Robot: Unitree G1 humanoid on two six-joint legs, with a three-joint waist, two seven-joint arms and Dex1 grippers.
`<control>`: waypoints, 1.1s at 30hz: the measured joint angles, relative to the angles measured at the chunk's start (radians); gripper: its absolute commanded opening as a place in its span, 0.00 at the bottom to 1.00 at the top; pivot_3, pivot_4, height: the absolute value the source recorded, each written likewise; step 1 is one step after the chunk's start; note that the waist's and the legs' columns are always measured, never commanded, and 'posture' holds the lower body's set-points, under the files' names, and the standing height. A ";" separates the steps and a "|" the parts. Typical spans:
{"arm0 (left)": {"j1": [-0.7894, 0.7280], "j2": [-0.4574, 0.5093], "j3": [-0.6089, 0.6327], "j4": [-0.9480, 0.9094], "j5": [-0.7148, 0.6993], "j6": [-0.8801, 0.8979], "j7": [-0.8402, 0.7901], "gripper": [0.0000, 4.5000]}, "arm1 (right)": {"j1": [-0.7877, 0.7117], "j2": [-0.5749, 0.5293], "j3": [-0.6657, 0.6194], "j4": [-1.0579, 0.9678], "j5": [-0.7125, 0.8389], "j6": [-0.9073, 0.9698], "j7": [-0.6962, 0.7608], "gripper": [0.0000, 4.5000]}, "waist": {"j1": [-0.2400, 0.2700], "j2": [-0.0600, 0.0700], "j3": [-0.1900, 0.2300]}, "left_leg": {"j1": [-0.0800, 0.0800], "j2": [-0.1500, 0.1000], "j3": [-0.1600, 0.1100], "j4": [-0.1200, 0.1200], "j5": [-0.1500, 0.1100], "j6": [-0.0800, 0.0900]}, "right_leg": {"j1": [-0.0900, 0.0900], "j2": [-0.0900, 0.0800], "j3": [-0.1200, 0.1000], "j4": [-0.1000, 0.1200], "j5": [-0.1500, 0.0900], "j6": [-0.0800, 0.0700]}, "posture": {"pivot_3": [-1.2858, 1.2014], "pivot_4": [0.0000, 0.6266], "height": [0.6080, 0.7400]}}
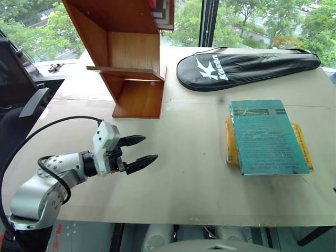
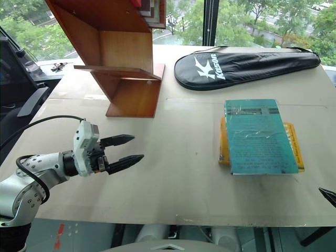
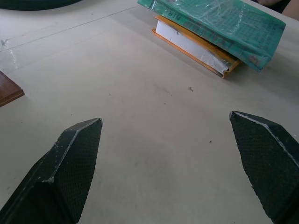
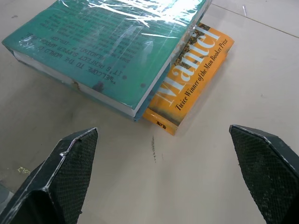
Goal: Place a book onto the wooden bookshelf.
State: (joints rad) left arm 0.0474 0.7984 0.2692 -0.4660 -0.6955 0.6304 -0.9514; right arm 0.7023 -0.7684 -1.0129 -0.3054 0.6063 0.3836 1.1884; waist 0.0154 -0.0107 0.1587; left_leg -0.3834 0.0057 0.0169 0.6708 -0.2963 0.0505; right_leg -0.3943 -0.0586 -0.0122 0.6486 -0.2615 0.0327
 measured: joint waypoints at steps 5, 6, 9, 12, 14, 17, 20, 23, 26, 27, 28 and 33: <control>-0.115 -0.004 -0.013 0.004 -0.046 0.023 0.002 1.00 | -0.159 0.000 0.063 -0.032 -0.012 0.031 -0.154 0.99 | -0.002 -0.001 0.000 | 0.000 0.000 0.001 0.001 0.000 0.000 | 0.000 0.000 0.000 -0.001 0.000 0.000 | 0.52 0.24 1.00; -0.148 -0.006 -0.016 0.001 -0.058 0.025 0.003 1.00 | -0.194 0.000 0.085 -0.061 -0.011 0.056 -0.204 0.99 | -0.002 0.000 0.000 | 0.000 0.000 0.002 0.001 0.000 -0.001 | 0.000 0.000 0.000 -0.001 0.001 0.000 | 0.52 0.24 1.00; -0.181 -0.012 -0.034 -0.006 -0.092 0.040 0.004 1.00 | -0.247 -0.032 0.134 -0.139 0.002 0.162 -0.308 0.99 | -0.001 0.004 -0.002 | 0.000 0.000 0.002 0.000 0.003 -0.004 | 0.000 0.001 0.000 -0.001 0.003 0.004 | 0.52 0.24 1.00; -0.233 -0.018 -0.062 -0.035 -0.132 0.033 -0.041 1.00 | -0.453 -0.172 0.214 -0.156 0.057 0.448 -0.498 0.71 | -0.009 0.003 -0.001 | -0.001 0.000 0.004 0.001 0.003 -0.005 | -0.002 0.002 0.001 -0.001 0.003 0.004 | 0.52 0.24 1.00; -0.257 -0.015 -0.071 -0.077 -0.155 0.018 -0.071 1.00 | -0.549 -0.232 0.273 -0.164 0.059 0.561 -0.588 0.53 | -0.003 0.002 -0.002 | -0.001 -0.001 0.003 0.000 0.003 -0.005 | -0.001 0.003 0.001 -0.001 0.003 0.004 | 0.52 0.24 1.00; -0.281 -0.010 -0.081 -0.084 -0.162 0.010 -0.085 1.00 | -0.650 -0.291 0.437 -0.129 0.000 0.678 -0.694 0.30 | 0.003 0.002 -0.001 | -0.003 -0.001 0.002 0.000 0.003 -0.005 | -0.003 0.004 -0.001 -0.002 0.002 0.004 | 0.52 0.24 1.00; -0.291 -0.009 -0.083 -0.095 -0.173 0.009 -0.078 1.00 | -0.761 -0.315 0.613 -0.047 -0.071 0.741 -0.756 0.01 | 0.000 0.002 -0.001 | -0.005 -0.001 0.003 0.001 0.003 -0.005 | -0.004 0.004 0.000 -0.003 0.003 0.004 | 0.52 0.24 1.00; -0.286 -0.008 -0.086 -0.106 -0.172 0.008 -0.076 1.00 | -0.827 -0.361 0.782 0.030 -0.156 0.752 -0.773 0.01 | -0.002 0.002 -0.001 | -0.006 -0.001 0.003 0.002 0.003 -0.005 | -0.004 0.004 0.000 -0.003 0.003 0.004 | 0.52 0.24 1.00; -0.281 -0.016 -0.089 -0.113 -0.172 0.007 -0.053 1.00 | -0.877 -0.377 0.895 0.093 -0.225 0.745 -0.766 0.01 | -0.002 0.002 -0.001 | -0.006 -0.001 0.002 0.002 0.003 -0.005 | -0.004 0.005 -0.001 -0.003 0.003 0.005 | 0.52 0.24 1.00; -0.280 -0.020 -0.090 -0.114 -0.172 0.007 -0.048 1.00 | -0.884 -0.377 0.910 0.100 -0.231 0.745 -0.760 0.01 | -0.002 0.002 -0.001 | -0.006 -0.001 0.002 0.002 0.003 -0.005 | -0.004 0.005 -0.001 -0.003 0.003 0.005 | 0.52 0.24 1.00; -0.277 -0.021 -0.092 -0.115 -0.172 0.006 -0.044 1.00 | -0.894 -0.372 0.928 0.110 -0.233 0.744 -0.749 0.01 | -0.003 0.002 -0.001 | -0.006 -0.001 0.002 0.002 0.003 -0.005 | -0.004 0.005 -0.001 -0.003 0.003 0.005 | 0.52 0.24 1.00; -0.248 -0.024 -0.092 -0.117 -0.171 -0.002 -0.025 1.00 | -0.930 -0.315 0.943 0.123 -0.230 0.752 -0.697 0.01 | -0.007 0.001 -0.001 | -0.006 0.000 0.002 0.002 0.003 -0.005 | -0.004 0.006 -0.001 -0.002 0.003 0.005 | 0.52 0.24 1.00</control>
State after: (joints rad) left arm -0.2005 0.7743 0.1768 -0.5828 -0.8665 0.6282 -0.9768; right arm -0.2274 -1.0831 -0.0699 -0.1829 0.3759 1.1351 0.4911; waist 0.0083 -0.0093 0.1573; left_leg -0.3893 0.0054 0.0191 0.6725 -0.2933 0.0458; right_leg -0.3979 -0.0530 -0.0130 0.6462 -0.2587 0.0375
